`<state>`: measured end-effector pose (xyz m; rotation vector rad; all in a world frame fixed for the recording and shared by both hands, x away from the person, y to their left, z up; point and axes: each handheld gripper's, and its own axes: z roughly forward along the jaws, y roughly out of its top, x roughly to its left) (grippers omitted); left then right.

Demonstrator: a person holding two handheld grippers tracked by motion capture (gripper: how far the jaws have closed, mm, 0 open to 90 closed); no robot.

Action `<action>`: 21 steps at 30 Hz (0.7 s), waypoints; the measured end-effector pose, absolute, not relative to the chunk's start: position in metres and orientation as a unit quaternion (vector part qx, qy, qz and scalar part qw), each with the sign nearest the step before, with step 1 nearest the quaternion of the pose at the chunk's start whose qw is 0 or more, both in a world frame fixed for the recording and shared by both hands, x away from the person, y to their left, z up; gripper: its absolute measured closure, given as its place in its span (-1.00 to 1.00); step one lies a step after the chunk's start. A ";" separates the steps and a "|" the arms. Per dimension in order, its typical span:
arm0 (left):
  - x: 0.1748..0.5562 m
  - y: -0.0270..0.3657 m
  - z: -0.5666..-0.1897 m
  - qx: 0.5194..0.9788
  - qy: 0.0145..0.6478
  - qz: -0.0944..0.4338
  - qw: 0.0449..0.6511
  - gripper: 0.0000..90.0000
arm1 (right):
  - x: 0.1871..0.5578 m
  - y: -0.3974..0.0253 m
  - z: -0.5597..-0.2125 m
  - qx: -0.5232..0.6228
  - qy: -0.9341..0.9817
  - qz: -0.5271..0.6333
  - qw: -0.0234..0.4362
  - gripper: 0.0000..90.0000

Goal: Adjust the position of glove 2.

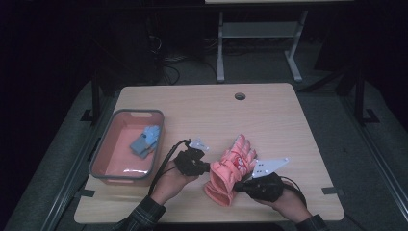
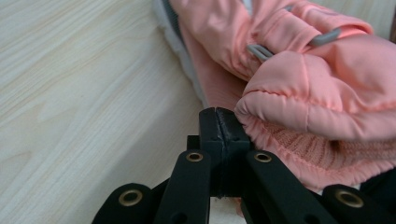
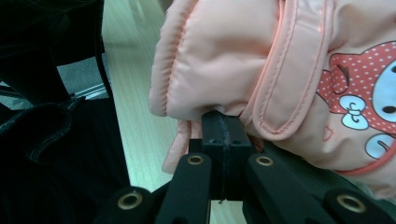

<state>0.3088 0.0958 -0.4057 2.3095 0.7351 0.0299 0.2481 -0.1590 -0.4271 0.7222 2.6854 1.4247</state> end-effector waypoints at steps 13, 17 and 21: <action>0.295 0.082 -0.421 0.917 0.239 0.003 0.321 0.84 | 0.243 -0.176 -0.434 0.240 0.875 0.420 0.011 0.96; 0.299 0.093 -0.415 0.910 0.247 0.015 0.332 0.70 | 0.245 -0.184 -0.431 0.249 0.873 0.418 0.013 0.98; 0.304 0.104 -0.410 0.902 0.257 0.028 0.346 0.44 | 0.252 -0.194 -0.426 0.263 0.867 0.423 0.015 1.00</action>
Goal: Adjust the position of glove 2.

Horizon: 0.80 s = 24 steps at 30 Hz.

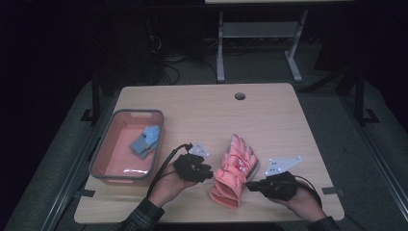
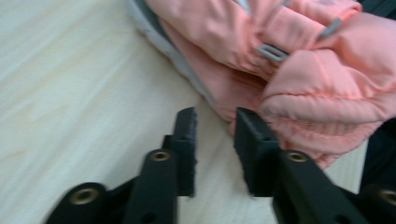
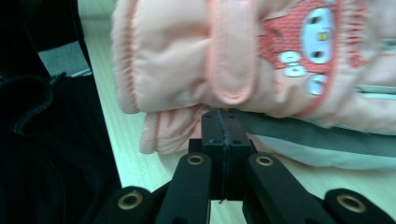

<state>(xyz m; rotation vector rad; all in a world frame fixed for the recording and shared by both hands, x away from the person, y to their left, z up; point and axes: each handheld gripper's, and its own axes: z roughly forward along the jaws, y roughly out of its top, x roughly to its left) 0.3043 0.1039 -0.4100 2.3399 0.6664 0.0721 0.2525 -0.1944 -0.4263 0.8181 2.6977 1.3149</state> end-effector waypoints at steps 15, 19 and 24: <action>0.321 0.113 -0.398 0.879 0.268 0.044 0.391 -0.37 | 0.310 -0.200 -0.413 0.306 0.831 0.460 0.062 1.00; 0.324 0.114 -0.396 0.881 0.265 0.043 0.389 -0.50 | 0.315 -0.194 -0.424 0.306 0.838 0.448 0.053 1.00; 0.324 0.113 -0.392 0.879 0.265 0.046 0.394 -0.56 | 0.316 -0.186 -0.436 0.304 0.848 0.432 0.046 1.00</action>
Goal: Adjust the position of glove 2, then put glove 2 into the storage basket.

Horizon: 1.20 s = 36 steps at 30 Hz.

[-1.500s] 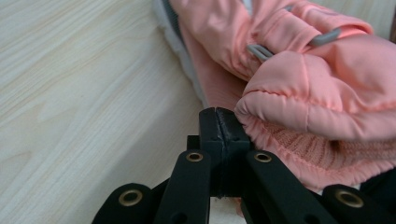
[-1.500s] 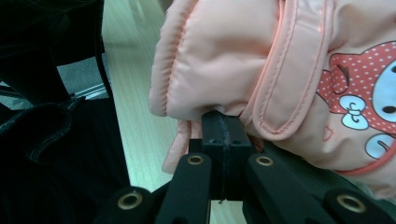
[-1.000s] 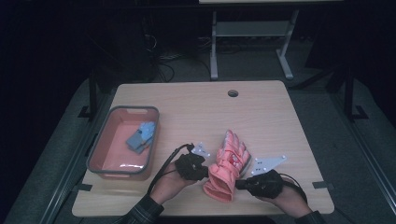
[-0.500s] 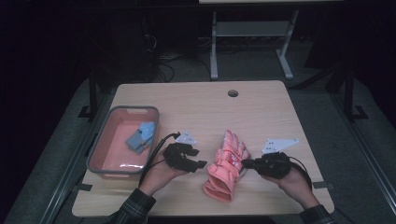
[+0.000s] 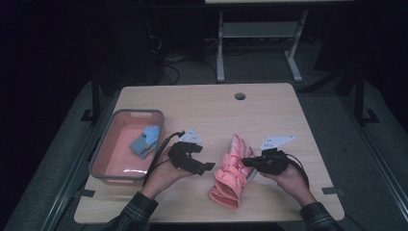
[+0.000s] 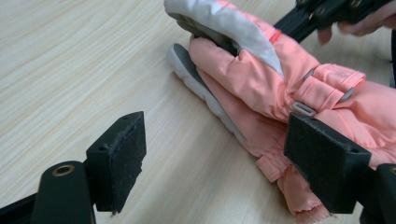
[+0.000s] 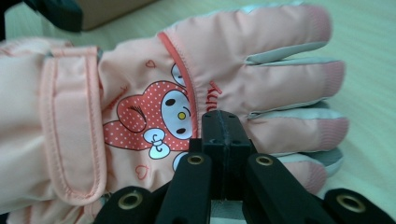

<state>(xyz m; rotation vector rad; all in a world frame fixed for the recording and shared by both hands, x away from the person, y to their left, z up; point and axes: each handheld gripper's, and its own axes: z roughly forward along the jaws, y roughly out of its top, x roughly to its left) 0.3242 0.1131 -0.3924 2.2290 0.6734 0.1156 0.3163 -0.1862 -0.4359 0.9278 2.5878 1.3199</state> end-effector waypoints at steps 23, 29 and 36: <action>0.353 0.045 -0.408 0.886 0.257 0.000 0.387 -0.71 | 0.315 -0.173 -0.447 0.294 0.869 0.394 0.061 1.00; 0.356 0.037 -0.430 0.901 0.259 -0.015 0.348 -0.72 | 0.315 -0.173 -0.448 0.296 0.869 0.392 0.062 1.00; 0.360 0.036 -0.447 0.893 0.278 -0.059 0.350 -0.72 | 0.315 -0.174 -0.449 0.296 0.870 0.390 0.061 1.00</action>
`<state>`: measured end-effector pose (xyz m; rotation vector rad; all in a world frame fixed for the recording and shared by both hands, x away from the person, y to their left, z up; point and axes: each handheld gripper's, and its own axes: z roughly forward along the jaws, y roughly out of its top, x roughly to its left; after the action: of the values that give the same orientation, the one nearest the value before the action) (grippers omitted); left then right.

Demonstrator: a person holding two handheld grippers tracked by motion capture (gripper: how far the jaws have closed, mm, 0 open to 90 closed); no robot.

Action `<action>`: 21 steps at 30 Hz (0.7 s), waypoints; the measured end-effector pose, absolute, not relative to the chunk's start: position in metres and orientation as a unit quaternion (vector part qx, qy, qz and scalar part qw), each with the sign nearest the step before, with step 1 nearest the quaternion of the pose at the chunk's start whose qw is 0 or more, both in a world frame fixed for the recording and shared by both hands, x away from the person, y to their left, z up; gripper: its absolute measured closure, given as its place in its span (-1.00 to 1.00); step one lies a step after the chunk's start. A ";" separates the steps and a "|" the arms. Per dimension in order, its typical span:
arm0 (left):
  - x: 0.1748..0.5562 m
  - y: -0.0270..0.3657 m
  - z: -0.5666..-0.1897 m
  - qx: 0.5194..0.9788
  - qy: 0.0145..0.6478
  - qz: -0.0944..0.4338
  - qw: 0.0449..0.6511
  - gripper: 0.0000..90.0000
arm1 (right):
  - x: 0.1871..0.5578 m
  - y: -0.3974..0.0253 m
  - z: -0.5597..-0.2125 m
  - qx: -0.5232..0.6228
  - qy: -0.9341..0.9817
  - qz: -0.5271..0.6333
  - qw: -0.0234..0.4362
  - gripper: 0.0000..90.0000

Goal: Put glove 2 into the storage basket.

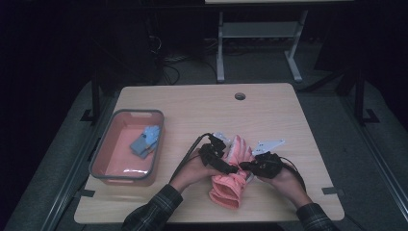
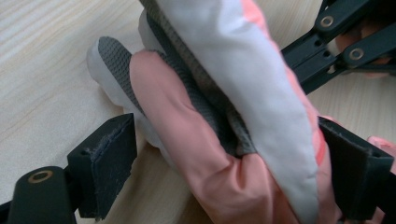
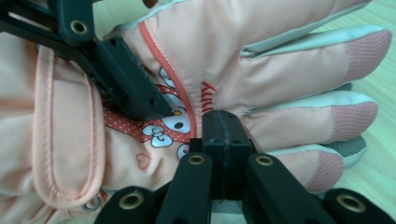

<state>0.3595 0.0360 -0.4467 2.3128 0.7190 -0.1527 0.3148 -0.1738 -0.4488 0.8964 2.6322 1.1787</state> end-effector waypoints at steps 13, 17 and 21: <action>0.361 0.033 -0.459 0.894 0.278 -0.083 0.340 -0.72 | 0.311 -0.181 -0.445 0.298 0.871 0.385 0.068 1.00; 0.359 0.030 -0.459 0.898 0.273 -0.080 0.336 -0.70 | 0.310 -0.191 -0.448 0.306 0.869 0.383 0.065 1.00; 0.358 0.028 -0.459 0.896 0.269 -0.091 0.343 -0.55 | 0.312 -0.187 -0.452 0.310 0.871 0.377 0.062 1.00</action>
<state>0.3580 0.0276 -0.4589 2.3276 0.6980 -0.2357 0.3124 -0.1871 -0.4525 0.9375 2.6314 1.1396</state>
